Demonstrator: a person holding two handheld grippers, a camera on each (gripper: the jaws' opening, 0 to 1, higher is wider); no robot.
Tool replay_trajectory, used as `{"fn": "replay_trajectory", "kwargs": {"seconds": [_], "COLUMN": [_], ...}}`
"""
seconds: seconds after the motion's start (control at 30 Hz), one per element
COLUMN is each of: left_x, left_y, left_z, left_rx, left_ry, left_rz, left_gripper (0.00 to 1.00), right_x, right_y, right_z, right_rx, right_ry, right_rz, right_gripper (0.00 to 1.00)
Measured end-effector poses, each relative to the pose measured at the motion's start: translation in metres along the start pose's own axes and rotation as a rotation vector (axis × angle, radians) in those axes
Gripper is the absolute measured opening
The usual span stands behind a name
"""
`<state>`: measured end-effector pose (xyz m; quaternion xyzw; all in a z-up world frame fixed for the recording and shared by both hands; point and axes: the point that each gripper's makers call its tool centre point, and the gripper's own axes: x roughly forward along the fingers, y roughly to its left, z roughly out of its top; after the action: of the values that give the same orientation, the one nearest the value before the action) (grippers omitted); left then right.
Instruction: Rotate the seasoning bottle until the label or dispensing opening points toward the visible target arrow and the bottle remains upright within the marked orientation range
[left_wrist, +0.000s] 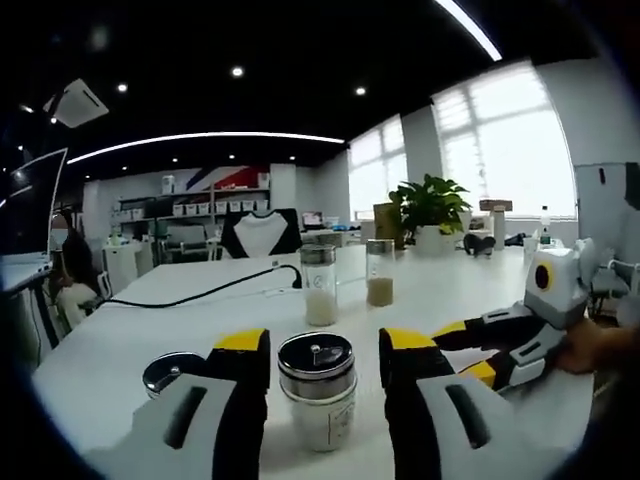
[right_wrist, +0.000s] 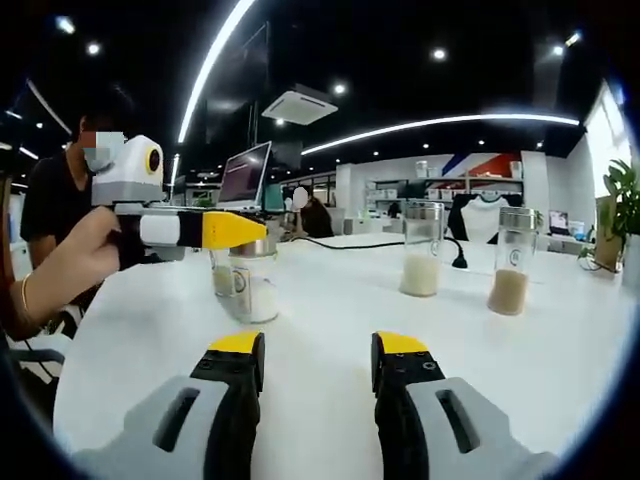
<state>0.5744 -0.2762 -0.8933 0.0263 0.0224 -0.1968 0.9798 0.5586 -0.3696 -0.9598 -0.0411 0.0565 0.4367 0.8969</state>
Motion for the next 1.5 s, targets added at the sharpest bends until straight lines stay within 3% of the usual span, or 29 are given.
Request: {"fn": "replay_trajectory", "kwargs": {"seconds": [0.27, 0.33, 0.43, 0.53, 0.57, 0.6, 0.63, 0.77, 0.87, 0.93, 1.0, 1.23, 1.3, 1.4, 1.5], "left_x": [-0.006, -0.009, -0.013, -0.016, -0.017, -0.023, -0.025, -0.026, -0.024, -0.02, -0.016, -0.011, -0.011, -0.011, -0.011], "left_y": [0.001, 0.007, 0.01, 0.013, 0.015, 0.026, 0.027, 0.023, 0.021, 0.014, 0.008, 0.001, -0.003, -0.004, -0.005], "left_z": [0.019, 0.027, 0.026, 0.03, 0.031, 0.035, 0.035, 0.036, 0.032, 0.03, 0.021, 0.02, 0.021, 0.021, 0.023], "left_rx": [0.017, 0.023, 0.059, 0.043, 0.03, 0.031, 0.044, -0.018, -0.024, -0.015, -0.029, -0.055, -0.031, 0.01, 0.001], "left_ry": [-0.024, -0.074, -0.047, -0.061, -0.069, -0.093, -0.088, -0.092, -0.068, -0.067, -0.027, -0.026, -0.021, -0.004, -0.012], "left_rz": [-0.011, 0.015, 0.022, 0.011, 0.023, 0.095, 0.097, 0.049, 0.03, -0.016, -0.057, -0.105, -0.136, -0.132, -0.142], "left_gripper": [0.6, 0.59, 0.61, 0.65, 0.64, 0.63, 0.64, 0.71, 0.82, 0.9, 0.93, 1.0, 1.0, 1.0, 1.0], "right_x": [-0.005, -0.006, -0.009, -0.016, -0.017, -0.02, -0.021, -0.025, -0.025, -0.024, -0.023, -0.017, -0.015, -0.01, -0.005], "right_y": [-0.001, -0.005, -0.009, -0.015, -0.016, -0.021, -0.022, -0.035, -0.048, -0.052, -0.057, -0.062, -0.064, -0.069, -0.074], "right_z": [0.008, 0.008, 0.002, 0.002, 0.003, 0.005, 0.006, 0.017, 0.021, 0.026, 0.031, 0.04, 0.044, 0.053, 0.06], "right_rx": [0.029, 0.034, 0.051, 0.066, 0.066, 0.06, 0.059, 0.047, 0.041, 0.039, 0.027, -0.029, -0.036, -0.042, -0.06], "right_ry": [-0.041, -0.038, -0.016, -0.006, -0.005, -0.007, -0.007, -0.015, -0.002, -0.01, -0.013, 0.014, 0.016, 0.003, -0.002], "right_rz": [-0.001, -0.005, 0.001, -0.009, -0.013, -0.024, -0.026, -0.055, -0.081, -0.085, -0.088, -0.066, -0.068, -0.067, -0.067], "right_gripper": [0.42, 0.43, 0.44, 0.48, 0.49, 0.49, 0.5, 0.5, 0.52, 0.52, 0.52, 0.52, 0.52, 0.52, 0.52]}}
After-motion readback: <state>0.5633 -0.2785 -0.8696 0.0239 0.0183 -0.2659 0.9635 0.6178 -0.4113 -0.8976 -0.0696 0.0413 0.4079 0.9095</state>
